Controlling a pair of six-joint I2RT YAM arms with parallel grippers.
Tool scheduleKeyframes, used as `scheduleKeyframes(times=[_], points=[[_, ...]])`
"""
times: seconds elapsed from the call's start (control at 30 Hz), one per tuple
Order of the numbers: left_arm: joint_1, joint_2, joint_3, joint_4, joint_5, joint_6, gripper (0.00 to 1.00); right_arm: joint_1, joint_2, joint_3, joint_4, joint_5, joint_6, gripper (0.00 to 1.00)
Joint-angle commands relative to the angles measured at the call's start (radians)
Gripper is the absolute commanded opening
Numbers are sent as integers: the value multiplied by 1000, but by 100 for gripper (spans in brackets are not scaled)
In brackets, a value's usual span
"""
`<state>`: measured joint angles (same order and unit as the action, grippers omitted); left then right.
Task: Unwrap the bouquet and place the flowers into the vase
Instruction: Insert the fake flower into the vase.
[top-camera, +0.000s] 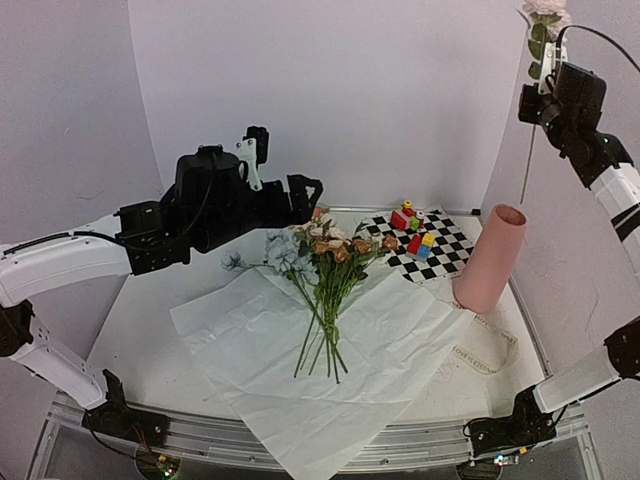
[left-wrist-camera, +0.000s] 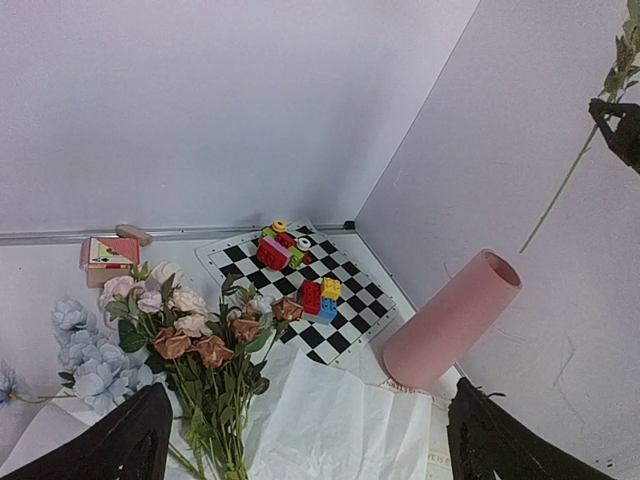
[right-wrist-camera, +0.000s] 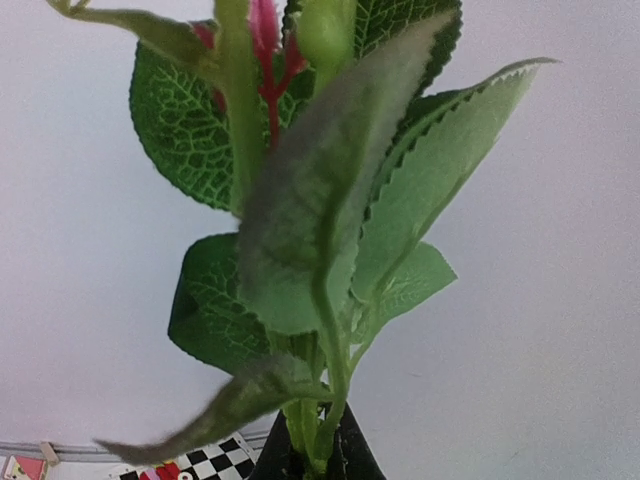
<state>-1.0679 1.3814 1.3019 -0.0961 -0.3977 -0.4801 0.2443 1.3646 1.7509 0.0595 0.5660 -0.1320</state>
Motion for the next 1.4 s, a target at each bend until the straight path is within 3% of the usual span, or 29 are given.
scheduleKeyframes(times=[0.0, 0.33, 0.53, 0.83, 1.17, 1.37], points=[[-4, 22, 72, 22, -20, 1, 97, -4, -49, -117, 82, 0, 47, 1], [-4, 52, 102, 22, -18, 10, 97, -4, -113, -378, 102, 23, 169, 1], [-4, 64, 105, 22, -13, -9, 97, -4, -149, -507, 103, 20, 217, 11], [-4, 70, 80, 22, 14, -86, 97, -4, -259, -618, 48, -33, 271, 48], [-4, 40, -1, 13, 54, -209, 99, -4, -377, -590, -161, -189, 313, 71], [-4, 17, -47, -21, 85, -279, 99, -4, -451, -581, -279, -369, 343, 93]])
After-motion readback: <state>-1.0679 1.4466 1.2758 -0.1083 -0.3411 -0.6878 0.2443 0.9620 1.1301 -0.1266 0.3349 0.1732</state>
